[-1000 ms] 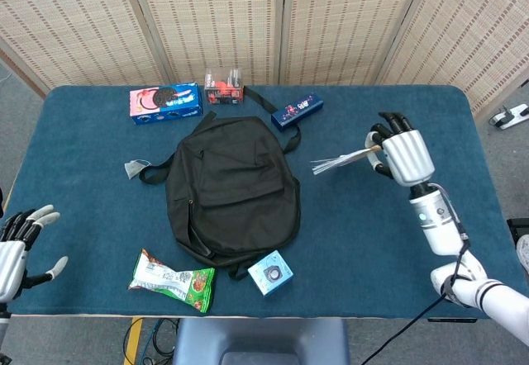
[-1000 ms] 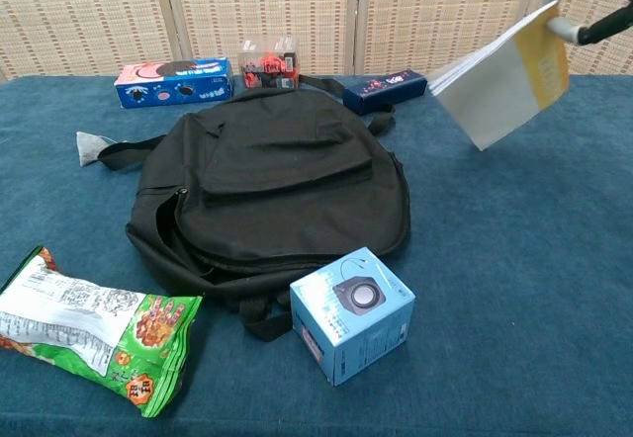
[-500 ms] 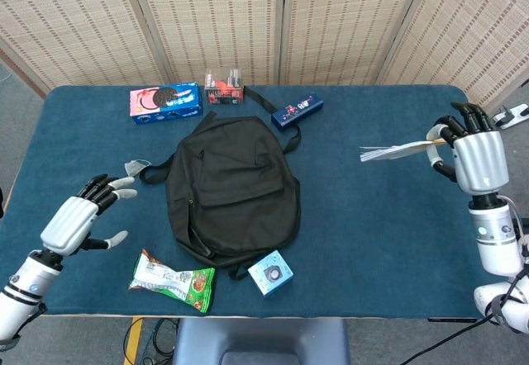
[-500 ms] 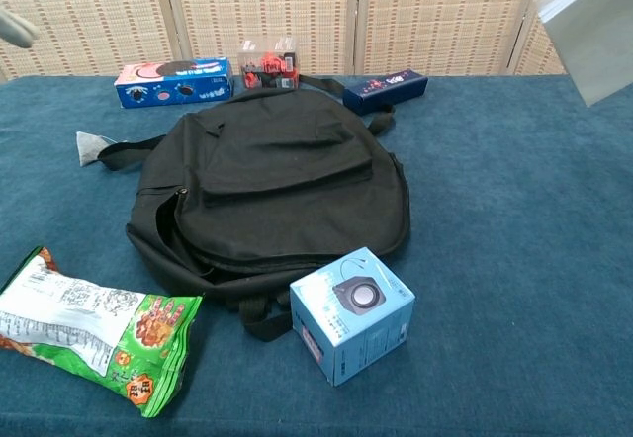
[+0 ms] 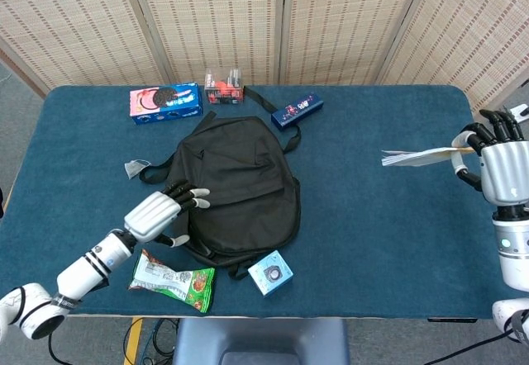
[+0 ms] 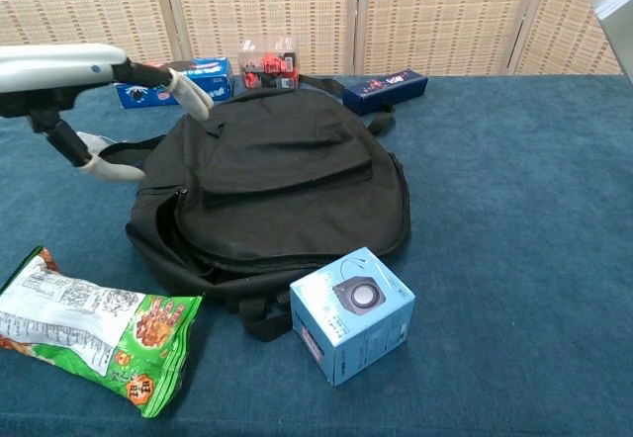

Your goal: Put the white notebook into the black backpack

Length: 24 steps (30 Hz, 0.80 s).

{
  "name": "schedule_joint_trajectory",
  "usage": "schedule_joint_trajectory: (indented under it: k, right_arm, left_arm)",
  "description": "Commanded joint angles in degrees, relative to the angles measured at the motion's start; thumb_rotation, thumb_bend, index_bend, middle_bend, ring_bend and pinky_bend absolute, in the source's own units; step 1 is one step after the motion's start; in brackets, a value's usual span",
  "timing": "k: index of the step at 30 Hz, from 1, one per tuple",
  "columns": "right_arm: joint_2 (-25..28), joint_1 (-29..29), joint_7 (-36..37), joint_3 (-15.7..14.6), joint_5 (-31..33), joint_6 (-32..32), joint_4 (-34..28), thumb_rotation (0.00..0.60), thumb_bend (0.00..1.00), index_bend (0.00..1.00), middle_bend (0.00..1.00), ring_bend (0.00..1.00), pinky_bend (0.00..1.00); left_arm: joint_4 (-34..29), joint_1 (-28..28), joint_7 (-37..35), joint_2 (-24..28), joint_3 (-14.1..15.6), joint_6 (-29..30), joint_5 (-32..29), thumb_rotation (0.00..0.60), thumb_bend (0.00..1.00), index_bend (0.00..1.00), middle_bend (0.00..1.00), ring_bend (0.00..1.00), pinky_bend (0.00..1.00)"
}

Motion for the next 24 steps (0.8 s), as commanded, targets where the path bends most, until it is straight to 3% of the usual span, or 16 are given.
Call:
schedule_joint_trajectory:
  k: [1, 9, 24]
  right_arm:
    - [0.0, -0.3, 0.0, -0.1, -0.3, 0.2, -0.2, 0.6, 0.53, 0.71, 0.43, 0.18, 0.16]
    - [0.1, -0.9, 0.5, -0.1, -1.1, 0.5, -0.6, 0.6, 0.53, 0.71, 0.43, 0.18, 0.16]
    - [0.0, -2.1, 2.5, -0.2, -1.6, 0.8, -0.1, 0.6, 0.52, 0.71, 0.43, 0.18, 0.16]
  left_arm:
    - [2.1, -2.7, 3.3, -3.2, 0.0, -3.2, -2.5, 0.6, 0.27, 0.26, 0.13, 0.11, 0.03]
    - [5.5, -6.0, 11.4, -8.7, 1.2, -8.1, -7.2, 0.6, 0.27, 0.23, 0.13, 0.11, 0.03]
    - [8.3, -8.6, 20.2, -14.7, 2.5, -10.8, -14.9, 0.6, 0.27, 0.19, 0.13, 0.1, 0.03]
